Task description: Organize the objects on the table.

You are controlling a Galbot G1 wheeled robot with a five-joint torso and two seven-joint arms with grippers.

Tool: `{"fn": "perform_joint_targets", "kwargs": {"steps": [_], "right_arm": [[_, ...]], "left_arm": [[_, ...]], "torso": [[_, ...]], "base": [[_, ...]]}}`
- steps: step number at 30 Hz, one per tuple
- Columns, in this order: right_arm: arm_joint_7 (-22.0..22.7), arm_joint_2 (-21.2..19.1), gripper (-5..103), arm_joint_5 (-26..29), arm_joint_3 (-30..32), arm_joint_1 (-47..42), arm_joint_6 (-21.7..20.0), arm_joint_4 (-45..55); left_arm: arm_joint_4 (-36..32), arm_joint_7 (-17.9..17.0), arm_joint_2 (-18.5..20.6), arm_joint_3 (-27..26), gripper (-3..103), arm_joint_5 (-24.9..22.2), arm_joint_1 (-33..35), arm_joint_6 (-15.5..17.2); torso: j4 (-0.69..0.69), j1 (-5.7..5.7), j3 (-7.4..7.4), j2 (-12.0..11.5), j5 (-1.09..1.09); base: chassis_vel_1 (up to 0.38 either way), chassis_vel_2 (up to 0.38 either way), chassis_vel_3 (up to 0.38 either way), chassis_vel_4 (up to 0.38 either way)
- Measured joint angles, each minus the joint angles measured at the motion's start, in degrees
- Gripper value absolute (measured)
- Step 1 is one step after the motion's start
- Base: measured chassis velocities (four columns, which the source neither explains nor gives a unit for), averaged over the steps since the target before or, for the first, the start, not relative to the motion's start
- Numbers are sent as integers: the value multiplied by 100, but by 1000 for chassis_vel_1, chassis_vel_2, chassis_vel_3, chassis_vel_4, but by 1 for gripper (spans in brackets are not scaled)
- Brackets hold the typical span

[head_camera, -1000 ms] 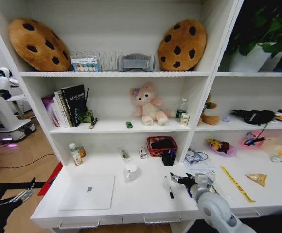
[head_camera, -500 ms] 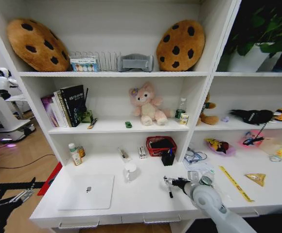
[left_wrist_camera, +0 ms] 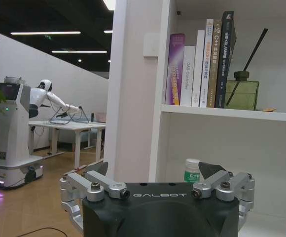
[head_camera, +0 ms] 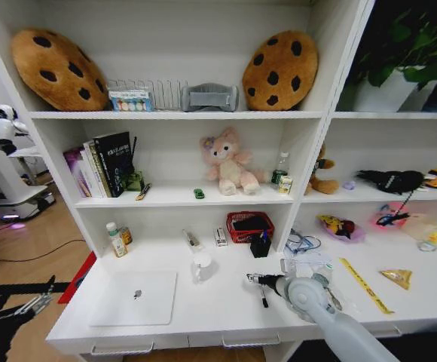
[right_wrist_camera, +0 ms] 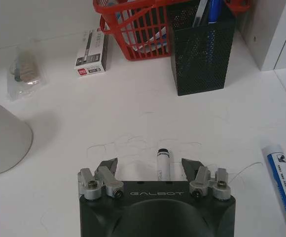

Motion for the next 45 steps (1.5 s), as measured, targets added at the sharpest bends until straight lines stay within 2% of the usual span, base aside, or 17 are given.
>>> {"fn": "perform_joint_targets", "kwargs": {"steps": [1,4,6,9,12,13,15,21,26,27,28,35,37,38,39,43,45], "right_arm": [[0,0,74,0,0,0,0,0],[62,48,58,4,-116,92,6,-86],[78,57,58,4,-142,113,7,-100],[135,77,42,15,-170,133,11,-130],[143,74,31,15,-138,86,13,-132],[143,74,31,15,-138,86,13,-132],[144,62,20,10,-51,-1,15,-132],[86,26,31,-20,113,-181,31,-135],[68,23,22,-66,147,-225,35,-165],[51,17,12,-74,128,-218,36,-165],[40,15,10,-78,92,-196,36,-168],[3,15,10,-134,12,-126,32,-168],[-275,2,10,-564,91,-183,16,-106],[-275,2,10,-564,91,-183,16,-106],[-459,-2,10,-909,155,-218,92,-60],[-555,-4,10,-1095,188,-235,169,-39],[-729,-6,10,-1425,246,-263,348,-9]], "left_arm": [[0,0,0,0,100,0,0,0],[0,0,0,0,100,0,0,0],[0,0,0,0,100,0,0,0],[0,0,0,0,100,0,0,0],[0,0,0,0,100,0,0,0],[0,0,0,0,100,0,0,0],[0,0,0,0,100,0,0,0],[0,0,0,0,100,0,0,0],[0,0,0,0,100,0,0,0],[0,0,0,0,100,0,0,0],[0,0,0,0,100,0,0,0],[0,0,0,0,100,0,0,0],[0,0,0,0,100,0,0,0],[0,0,0,0,100,0,0,0],[0,0,0,0,100,0,0,0],[0,0,0,0,100,0,0,0],[0,0,0,0,100,0,0,0]], "torso": [[0,0,0,0,0],[0,0,0,0,0],[0,0,0,0,0],[0,0,0,0,0],[0,0,0,0,0],[0,0,0,0,0],[0,0,0,0,0],[0,0,-1,1,-1],[0,-1,-1,1,-1],[-1,0,-1,1,-2],[-1,0,-1,1,-2],[0,0,0,1,1],[0,0,1,0,4],[0,0,1,0,4],[0,0,1,0,4],[0,0,1,0,3],[0,0,1,0,1]], "base": [[0,0,0,0],[0,0,0,0],[0,0,0,0],[0,0,0,0],[0,0,0,0],[0,0,0,0],[0,0,0,0],[0,0,0,0],[0,0,0,0],[0,0,0,0],[0,0,0,0],[0,0,0,0],[0,0,0,0],[0,0,0,0],[0,0,0,0],[0,0,0,0],[0,0,0,0]]}}
